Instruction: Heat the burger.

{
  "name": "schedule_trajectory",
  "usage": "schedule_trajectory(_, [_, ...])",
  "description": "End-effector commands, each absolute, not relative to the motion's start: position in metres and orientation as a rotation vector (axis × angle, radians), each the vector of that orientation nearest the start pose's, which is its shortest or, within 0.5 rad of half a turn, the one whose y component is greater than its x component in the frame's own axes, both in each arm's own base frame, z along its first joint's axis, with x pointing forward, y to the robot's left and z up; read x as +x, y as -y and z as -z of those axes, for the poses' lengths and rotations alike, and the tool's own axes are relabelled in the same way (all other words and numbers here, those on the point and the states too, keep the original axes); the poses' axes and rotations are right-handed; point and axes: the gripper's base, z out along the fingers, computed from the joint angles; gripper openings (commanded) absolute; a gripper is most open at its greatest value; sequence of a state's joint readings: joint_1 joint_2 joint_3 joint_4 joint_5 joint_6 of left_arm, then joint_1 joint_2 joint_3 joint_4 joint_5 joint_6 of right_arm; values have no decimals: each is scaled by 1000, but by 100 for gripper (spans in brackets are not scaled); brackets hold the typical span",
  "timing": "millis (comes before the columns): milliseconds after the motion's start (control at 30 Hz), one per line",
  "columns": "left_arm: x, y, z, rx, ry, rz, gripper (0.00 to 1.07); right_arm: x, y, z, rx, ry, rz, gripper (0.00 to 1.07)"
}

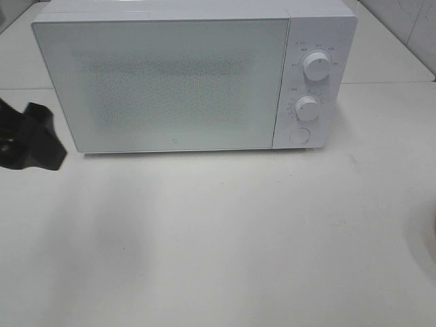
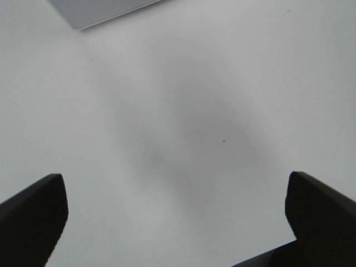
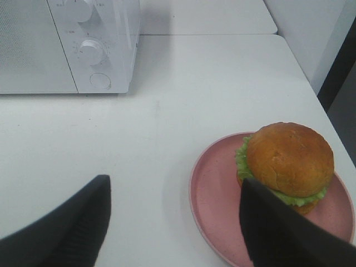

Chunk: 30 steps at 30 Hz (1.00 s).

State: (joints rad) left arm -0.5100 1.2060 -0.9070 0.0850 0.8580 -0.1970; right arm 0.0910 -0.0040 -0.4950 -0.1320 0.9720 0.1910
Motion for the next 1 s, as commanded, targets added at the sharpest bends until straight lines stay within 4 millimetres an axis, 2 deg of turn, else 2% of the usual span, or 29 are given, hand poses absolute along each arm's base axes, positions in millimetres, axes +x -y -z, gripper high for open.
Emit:
schedule_trajectory(33, [200, 81, -295, 330, -2655, 85, 101, -5, 10, -284, 88, -1915, -22, 64])
schedule_trajectory(67, [199, 66, -298, 267, -2674, 54, 101, -5, 10, -284, 88, -1915, -22, 64])
schedule_trajectory(100, [199, 66, -298, 267, -2674, 54, 101, -5, 10, -284, 88, -1915, -22, 64])
schedule_trajectory(133, [196, 51, -301, 213, -2690, 23, 101, -5, 10, -284, 88, -1915, -22, 64])
schedule_trajectory(167, [195, 45, -303, 188, -2694, 10, 101, -5, 10, -284, 88, -1915, -22, 64])
schedule_trajectory(333, [182, 25, -311, 117, -2711, -29, 101, -5, 10, -284, 88, -1915, -22, 64])
schedule_trajectory(400, [178, 24, -313, 108, -2707, -24, 101, -5, 10, -284, 88, -1915, -22, 64])
schedule_trajectory(467, [164, 23, -315, 100, -2688, 2, 101, -5, 10, -284, 88, -1915, -22, 64])
schedule_trajectory(500, [164, 23, -315, 100, -2688, 2, 101, -5, 10, -284, 88, -1915, -22, 64])
schedule_trajectory(533, [154, 22, -314, 94, -2669, 25, 101, -5, 10, -284, 88, -1915, -22, 64])
schedule_trajectory(567, [154, 22, -314, 94, -2669, 25, 101, -5, 10, -284, 88, -1915, -22, 64])
schedule_trajectory(633, [138, 20, -306, 113, -2640, 29, 101, -5, 10, -284, 88, -1915, -22, 64])
schedule_trajectory(667, [138, 20, -306, 113, -2640, 29, 101, -5, 10, -284, 88, -1915, -22, 64])
schedule_trajectory(800, [114, 16, -292, 180, -2590, 17, 101, -5, 10, -284, 88, -1915, -22, 64])
schedule_trajectory(933, [101, 14, -284, 178, -2574, 19, 101, -5, 10, -284, 88, -1915, -22, 64])
schedule_trajectory(1000, [87, 11, -273, 177, -2560, 21, 101, -5, 10, -284, 88, -1915, -22, 64])
